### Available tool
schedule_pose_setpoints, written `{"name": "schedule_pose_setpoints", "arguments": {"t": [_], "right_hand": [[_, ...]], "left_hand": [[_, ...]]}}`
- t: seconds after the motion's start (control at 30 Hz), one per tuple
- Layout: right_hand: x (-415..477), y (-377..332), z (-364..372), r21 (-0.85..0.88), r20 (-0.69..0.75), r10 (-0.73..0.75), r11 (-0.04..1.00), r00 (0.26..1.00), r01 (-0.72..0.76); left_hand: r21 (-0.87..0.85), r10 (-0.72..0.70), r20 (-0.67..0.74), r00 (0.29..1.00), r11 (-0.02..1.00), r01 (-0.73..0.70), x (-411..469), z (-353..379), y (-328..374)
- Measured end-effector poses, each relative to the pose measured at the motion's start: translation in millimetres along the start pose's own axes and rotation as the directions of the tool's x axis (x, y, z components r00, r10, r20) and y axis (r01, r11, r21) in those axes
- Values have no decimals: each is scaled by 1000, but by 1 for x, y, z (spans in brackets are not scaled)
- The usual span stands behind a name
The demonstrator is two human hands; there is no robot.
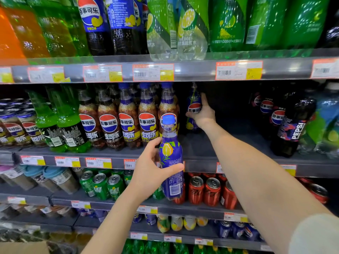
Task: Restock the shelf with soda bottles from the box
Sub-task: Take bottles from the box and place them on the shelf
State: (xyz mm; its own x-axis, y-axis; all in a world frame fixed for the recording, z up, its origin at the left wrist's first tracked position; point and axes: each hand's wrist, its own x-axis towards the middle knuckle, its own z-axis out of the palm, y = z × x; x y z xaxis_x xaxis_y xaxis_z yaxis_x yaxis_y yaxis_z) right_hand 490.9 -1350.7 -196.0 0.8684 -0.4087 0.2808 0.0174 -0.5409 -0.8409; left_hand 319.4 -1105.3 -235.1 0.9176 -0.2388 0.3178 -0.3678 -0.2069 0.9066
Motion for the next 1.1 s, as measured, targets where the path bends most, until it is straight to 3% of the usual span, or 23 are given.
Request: {"name": "schedule_pose_setpoints", "arguments": {"t": [0.9,0.97,1.03,1.1], "right_hand": [[6,-1,7,62,5,24,998,1000,-24],[3,-3,4,42,-41,33,999,999,-31],[-6,-3,2,40,-188,5,999,982,2],[-26,-5,-3,157,-336,-22,984,942,79]], "left_hand": [[54,31,16,999,998,-32,11,-3,8],[58,36,23,999,998,-37,13,-3,11],[58,38,35,999,998,-40,14,-3,15],[44,42,47,998,998,-44,16,-3,22]]}}
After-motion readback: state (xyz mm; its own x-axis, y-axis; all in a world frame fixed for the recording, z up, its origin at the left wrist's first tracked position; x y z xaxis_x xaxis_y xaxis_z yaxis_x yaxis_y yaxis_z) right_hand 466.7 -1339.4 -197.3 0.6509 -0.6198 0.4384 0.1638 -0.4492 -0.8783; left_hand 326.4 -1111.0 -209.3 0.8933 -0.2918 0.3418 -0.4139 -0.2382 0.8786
